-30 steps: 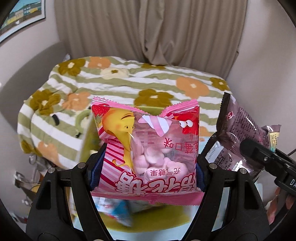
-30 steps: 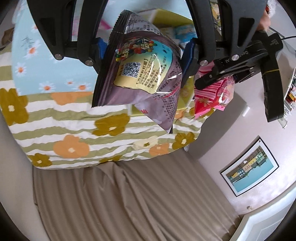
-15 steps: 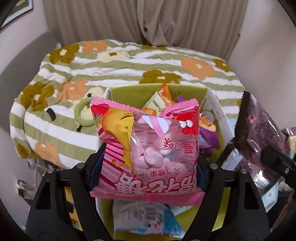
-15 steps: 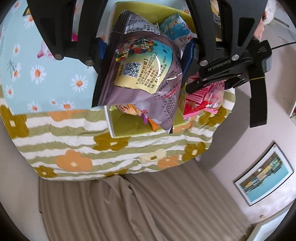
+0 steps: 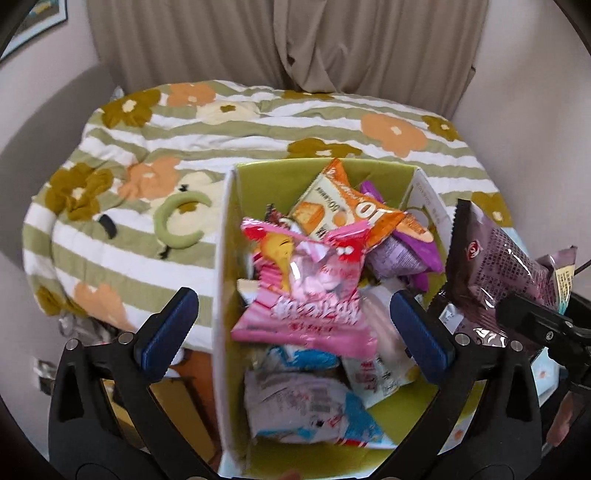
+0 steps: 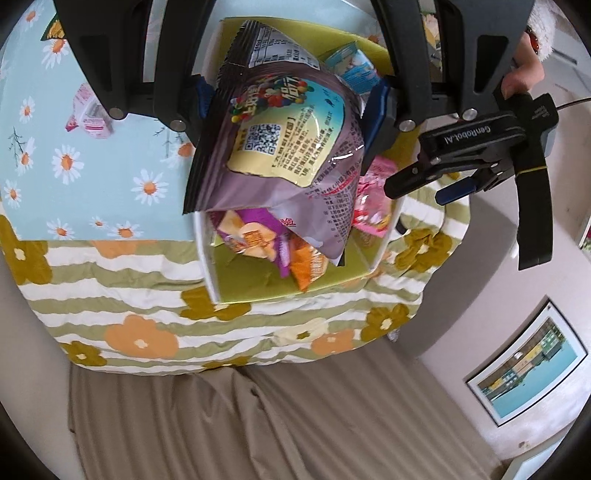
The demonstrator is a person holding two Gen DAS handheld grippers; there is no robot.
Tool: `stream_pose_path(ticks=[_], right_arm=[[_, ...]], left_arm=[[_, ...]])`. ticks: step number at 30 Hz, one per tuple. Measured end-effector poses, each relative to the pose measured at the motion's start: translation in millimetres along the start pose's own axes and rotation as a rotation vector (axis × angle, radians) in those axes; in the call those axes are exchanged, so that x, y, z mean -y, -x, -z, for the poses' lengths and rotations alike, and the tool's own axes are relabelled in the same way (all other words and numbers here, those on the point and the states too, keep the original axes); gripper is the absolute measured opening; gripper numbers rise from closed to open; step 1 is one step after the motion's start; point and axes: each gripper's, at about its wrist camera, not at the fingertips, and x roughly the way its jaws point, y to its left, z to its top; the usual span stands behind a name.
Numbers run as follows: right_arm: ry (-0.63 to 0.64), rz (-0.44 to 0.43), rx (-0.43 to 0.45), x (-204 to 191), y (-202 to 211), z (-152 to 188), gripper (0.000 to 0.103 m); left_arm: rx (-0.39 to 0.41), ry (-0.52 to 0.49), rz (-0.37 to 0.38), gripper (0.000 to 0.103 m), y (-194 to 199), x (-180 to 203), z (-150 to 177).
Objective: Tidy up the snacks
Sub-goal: 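Carry both bags into the yellow-green box and open both tools to release, then move both tools back over the last two snacks on the mat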
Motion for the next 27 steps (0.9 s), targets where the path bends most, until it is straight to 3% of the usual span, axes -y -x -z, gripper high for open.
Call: stream_pose_path(ticks=[10, 12, 14, 22, 27], right_arm=[[0.094, -0.110, -0.076, -23, -19, 0, 0.062], [0.088, -0.117, -0.097, -22, -27, 4, 0.072], [0.086, -0.102, -0.100, -20, -30, 9, 0.093], [0.137, -0.058, -0.037, -14, -23, 18, 0.094], [0.178, -0.025, -0.026, -21, -15, 16, 0.094]], left_arm=[[0.026, 0.053, -0.089, 0.103, 31, -19, 5], [0.014, 0.076, -0.091, 0.103, 28, -24, 9], [-0.006, 0.094, -0.091, 0.103, 24, -28, 13], [-0.049, 0.104, -0.089, 0.103, 12, -24, 31], [-0.030, 0.094, -0.078, 0.103, 23, -22, 29]])
